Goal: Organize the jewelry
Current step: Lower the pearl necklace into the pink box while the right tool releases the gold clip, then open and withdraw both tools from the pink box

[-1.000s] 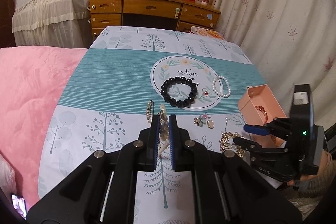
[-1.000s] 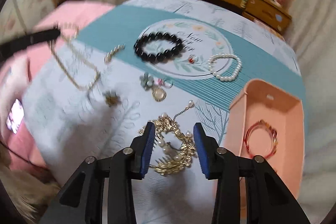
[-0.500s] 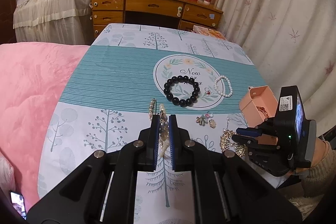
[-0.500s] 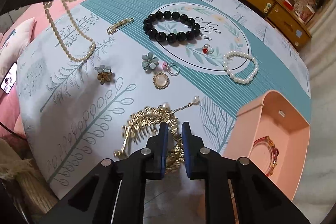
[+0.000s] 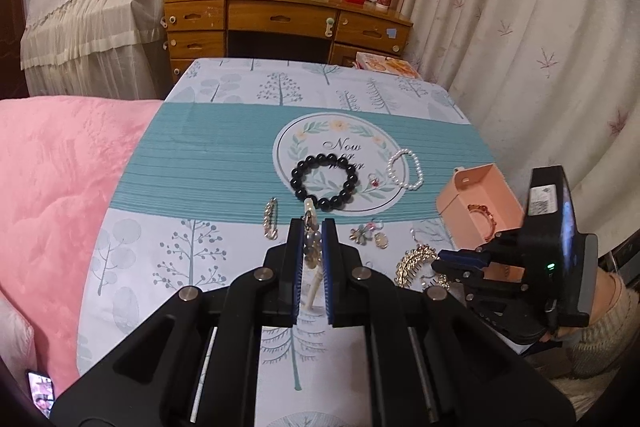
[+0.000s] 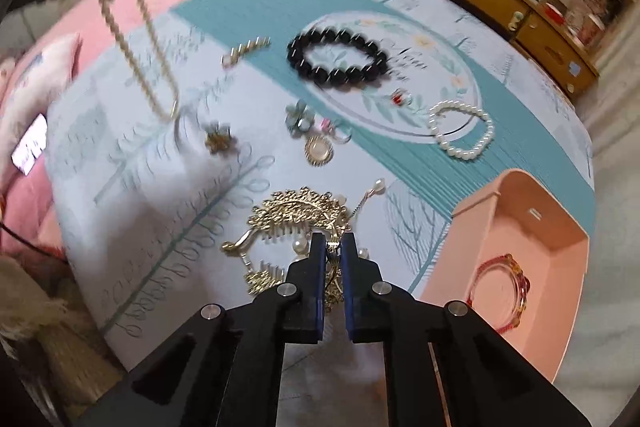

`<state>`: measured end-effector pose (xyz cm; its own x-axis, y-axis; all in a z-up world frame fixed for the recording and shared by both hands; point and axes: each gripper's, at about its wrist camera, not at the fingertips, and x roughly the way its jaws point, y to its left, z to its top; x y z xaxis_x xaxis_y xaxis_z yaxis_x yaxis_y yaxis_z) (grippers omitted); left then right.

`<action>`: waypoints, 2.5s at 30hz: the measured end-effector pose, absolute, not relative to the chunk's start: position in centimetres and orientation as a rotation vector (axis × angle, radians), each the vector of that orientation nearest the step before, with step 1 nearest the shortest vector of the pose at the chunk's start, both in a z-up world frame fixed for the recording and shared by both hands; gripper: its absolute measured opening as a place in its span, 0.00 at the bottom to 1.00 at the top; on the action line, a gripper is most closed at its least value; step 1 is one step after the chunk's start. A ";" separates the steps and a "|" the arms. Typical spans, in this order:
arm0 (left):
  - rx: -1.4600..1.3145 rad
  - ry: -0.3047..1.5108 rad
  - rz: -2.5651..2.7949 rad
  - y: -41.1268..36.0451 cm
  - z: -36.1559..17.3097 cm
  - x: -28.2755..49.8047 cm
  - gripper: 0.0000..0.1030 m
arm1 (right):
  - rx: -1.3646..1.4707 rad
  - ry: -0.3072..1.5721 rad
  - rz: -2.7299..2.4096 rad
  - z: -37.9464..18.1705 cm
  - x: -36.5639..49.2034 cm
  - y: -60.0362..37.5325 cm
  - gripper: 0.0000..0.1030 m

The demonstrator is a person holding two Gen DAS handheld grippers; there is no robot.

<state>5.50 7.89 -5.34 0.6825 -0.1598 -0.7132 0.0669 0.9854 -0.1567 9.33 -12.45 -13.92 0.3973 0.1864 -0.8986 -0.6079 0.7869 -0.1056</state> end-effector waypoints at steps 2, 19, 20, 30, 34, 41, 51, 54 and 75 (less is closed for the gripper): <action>-0.116 0.799 -0.142 7.3 -4.3 5.6 0.06 | -0.397 1.020 0.526 -12.6 9.0 -13.4 0.07; -0.005 0.670 -0.390 -7.9 3.0 8.8 0.06 | -0.008 0.797 0.233 -5.0 5.9 -29.4 0.07; -0.004 0.677 -0.401 -9.1 2.8 9.3 0.06 | 0.012 0.801 0.218 -5.2 5.8 -30.3 0.07; 0.031 0.803 -0.477 -17.4 -3.1 14.2 0.06 | 0.130 0.869 0.202 -10.0 5.7 -34.7 0.07; 0.026 0.885 -0.467 -18.5 -6.5 16.3 0.06 | 0.148 0.902 0.219 -12.3 6.2 -34.4 0.07; 0.025 0.979 -0.410 -17.7 -10.7 18.0 0.07 | 0.119 0.935 0.208 -14.6 6.8 -32.3 0.08; -0.014 1.082 -0.387 -15.1 -13.1 17.2 0.36 | 0.121 0.918 0.227 -14.5 6.5 -31.4 0.20; -0.034 1.062 -0.378 -14.0 -12.9 16.3 0.53 | 0.117 0.902 0.243 -14.2 6.5 -31.1 0.25; -0.096 0.989 -0.235 -5.1 -11.8 12.2 0.53 | 0.034 0.932 0.273 -13.6 6.6 -26.3 0.25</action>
<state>12.22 -5.07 -11.76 0.5270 -0.2394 -0.8155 0.1527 0.9706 -0.1863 6.63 -26.31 -13.59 0.5642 0.2469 -0.7878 -0.2173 0.9650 0.1468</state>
